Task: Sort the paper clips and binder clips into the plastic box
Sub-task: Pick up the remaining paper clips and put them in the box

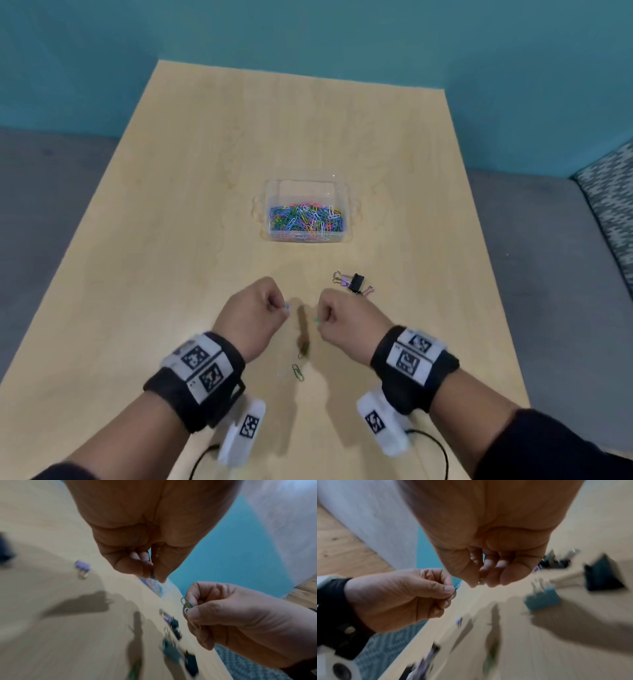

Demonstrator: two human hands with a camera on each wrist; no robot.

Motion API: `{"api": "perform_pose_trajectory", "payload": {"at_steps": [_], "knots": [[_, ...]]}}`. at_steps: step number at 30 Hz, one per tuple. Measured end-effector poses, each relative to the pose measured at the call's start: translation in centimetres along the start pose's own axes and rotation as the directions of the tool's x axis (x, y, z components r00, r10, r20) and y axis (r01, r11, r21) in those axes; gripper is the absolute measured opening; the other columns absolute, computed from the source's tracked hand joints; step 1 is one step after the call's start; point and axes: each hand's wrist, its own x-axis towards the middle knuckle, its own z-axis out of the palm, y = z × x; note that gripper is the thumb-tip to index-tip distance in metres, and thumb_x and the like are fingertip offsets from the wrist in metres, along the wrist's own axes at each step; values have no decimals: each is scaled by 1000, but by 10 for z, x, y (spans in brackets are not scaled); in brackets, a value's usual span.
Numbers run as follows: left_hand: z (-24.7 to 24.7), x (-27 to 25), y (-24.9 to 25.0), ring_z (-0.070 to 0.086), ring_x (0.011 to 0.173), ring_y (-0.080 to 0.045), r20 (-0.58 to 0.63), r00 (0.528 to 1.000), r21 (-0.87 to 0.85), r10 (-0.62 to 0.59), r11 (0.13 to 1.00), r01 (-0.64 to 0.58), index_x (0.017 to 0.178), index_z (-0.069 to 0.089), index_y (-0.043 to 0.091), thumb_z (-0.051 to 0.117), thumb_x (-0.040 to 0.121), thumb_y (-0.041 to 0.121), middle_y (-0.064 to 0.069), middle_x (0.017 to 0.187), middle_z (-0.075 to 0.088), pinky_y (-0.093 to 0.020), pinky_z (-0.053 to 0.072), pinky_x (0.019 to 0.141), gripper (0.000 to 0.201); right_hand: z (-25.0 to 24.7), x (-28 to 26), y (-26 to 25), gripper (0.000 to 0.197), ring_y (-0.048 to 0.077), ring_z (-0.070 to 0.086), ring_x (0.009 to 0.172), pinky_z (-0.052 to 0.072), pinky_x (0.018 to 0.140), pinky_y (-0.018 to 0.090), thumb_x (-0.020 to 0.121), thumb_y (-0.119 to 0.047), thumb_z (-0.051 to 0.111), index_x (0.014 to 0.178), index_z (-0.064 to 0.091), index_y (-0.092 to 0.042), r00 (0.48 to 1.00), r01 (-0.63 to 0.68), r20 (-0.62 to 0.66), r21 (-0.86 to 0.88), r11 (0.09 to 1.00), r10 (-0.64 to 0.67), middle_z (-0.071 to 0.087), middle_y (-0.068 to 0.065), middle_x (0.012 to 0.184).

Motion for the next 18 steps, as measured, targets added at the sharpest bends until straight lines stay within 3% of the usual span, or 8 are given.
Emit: {"api": "perform_pose_trajectory", "payload": {"at_steps": [6, 10, 12, 15, 18], "knots": [[-40, 81, 39, 53, 66, -21, -136, 989, 18, 65, 998, -64, 73, 57, 18, 69, 75, 14, 7, 63, 54, -28, 38, 60, 14, -73, 73, -20, 9, 26, 60, 68, 50, 60, 36, 74, -6, 53, 77, 53, -15, 982, -21, -191, -103, 995, 1, 62, 5, 74], [-54, 120, 61, 55, 68, -20, -189, 979, 5, 70, 998, -70, 71, 54, 20, 68, 74, 15, 7, 66, 56, -27, 37, 59, 15, -98, 109, -33, 15, 26, 58, 74, 46, 61, 32, 75, -8, 54, 72, 47, -22, 967, -16, -251, -194, 981, -34, 61, 2, 76], [-55, 129, 66, 56, 70, -21, -178, 980, 8, 86, 996, -86, 76, 56, 22, 69, 74, 18, 5, 71, 57, -28, 41, 62, 13, -104, 118, -38, 15, 26, 57, 78, 44, 62, 31, 77, -11, 56, 76, 50, -23, 965, -6, -257, -218, 976, -52, 60, 2, 81], [-58, 129, 57, 57, 78, -20, -196, 977, -15, 84, 996, -88, 89, 59, 20, 68, 79, 22, 1, 83, 60, -28, 42, 69, 14, -107, 117, -33, 16, 27, 56, 87, 47, 74, 34, 85, -19, 59, 101, 57, -17, 952, -17, -302, -230, 973, -55, 59, 6, 100], [-59, 106, 40, 57, 78, -19, -236, 969, -37, 76, 996, -87, 85, 60, 21, 64, 82, 19, 1, 83, 62, -26, 39, 68, 6, -101, 93, -20, 16, 28, 57, 87, 48, 77, 38, 88, -13, 52, 101, 60, -15, 927, 7, -367, -181, 983, -74, 62, 7, 101]]}}
